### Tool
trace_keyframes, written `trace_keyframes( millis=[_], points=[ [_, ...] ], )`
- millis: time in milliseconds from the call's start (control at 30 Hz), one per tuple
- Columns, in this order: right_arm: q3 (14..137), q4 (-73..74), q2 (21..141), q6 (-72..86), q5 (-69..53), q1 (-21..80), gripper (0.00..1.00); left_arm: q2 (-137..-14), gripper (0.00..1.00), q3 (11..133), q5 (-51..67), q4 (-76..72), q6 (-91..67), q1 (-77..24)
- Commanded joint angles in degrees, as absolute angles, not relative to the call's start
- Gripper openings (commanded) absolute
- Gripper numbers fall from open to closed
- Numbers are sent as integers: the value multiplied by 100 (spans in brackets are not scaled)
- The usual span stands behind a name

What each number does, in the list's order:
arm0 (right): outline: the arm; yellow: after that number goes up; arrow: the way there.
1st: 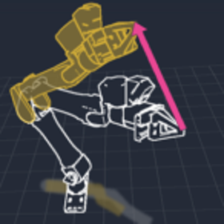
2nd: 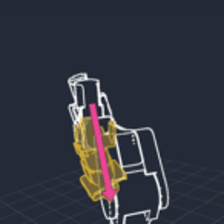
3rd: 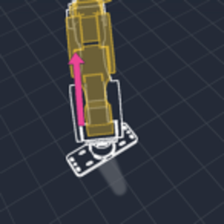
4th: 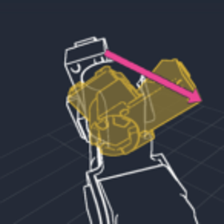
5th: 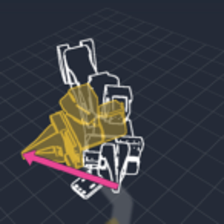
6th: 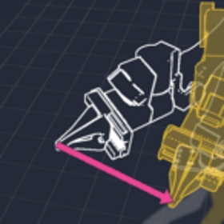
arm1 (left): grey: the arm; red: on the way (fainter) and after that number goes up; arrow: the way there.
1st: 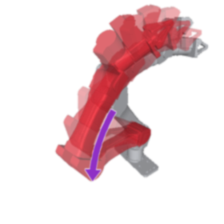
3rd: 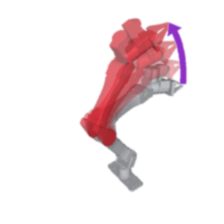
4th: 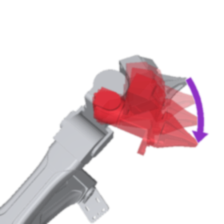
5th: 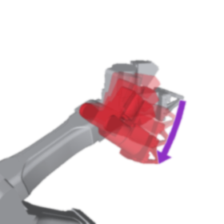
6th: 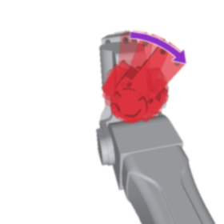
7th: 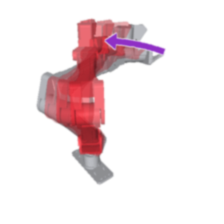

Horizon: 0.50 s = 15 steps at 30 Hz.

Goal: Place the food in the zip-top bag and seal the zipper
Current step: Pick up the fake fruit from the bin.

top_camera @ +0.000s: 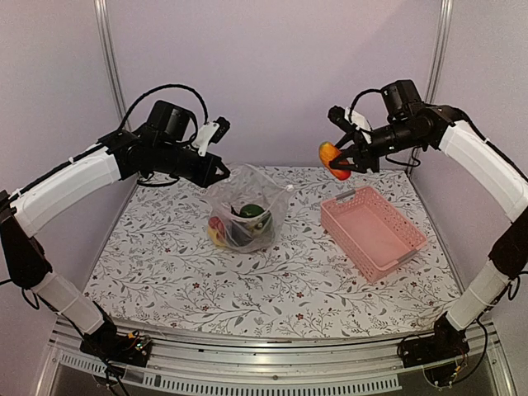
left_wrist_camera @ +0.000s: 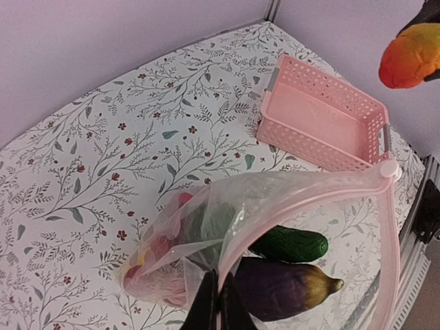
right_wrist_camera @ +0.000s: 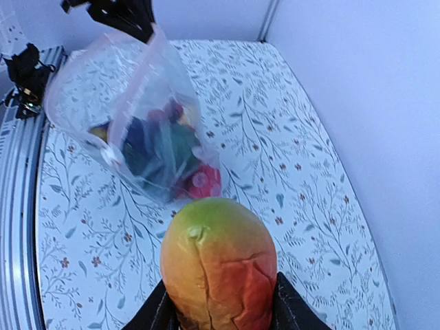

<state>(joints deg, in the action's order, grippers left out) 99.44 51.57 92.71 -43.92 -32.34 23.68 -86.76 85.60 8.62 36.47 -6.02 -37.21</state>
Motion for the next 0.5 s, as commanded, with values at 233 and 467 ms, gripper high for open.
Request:
trace_keyframes(
  millis=[233,467],
  points=[
    [10725,3555,9552,-2955,-4547,4186,34,-8627,2,8531,1045,3385,-798,-3663],
    [10706,2924,10160,-3037,-4389,4520,35,-8605,2,8533,1067,3382,-788,-3657]
  ],
)
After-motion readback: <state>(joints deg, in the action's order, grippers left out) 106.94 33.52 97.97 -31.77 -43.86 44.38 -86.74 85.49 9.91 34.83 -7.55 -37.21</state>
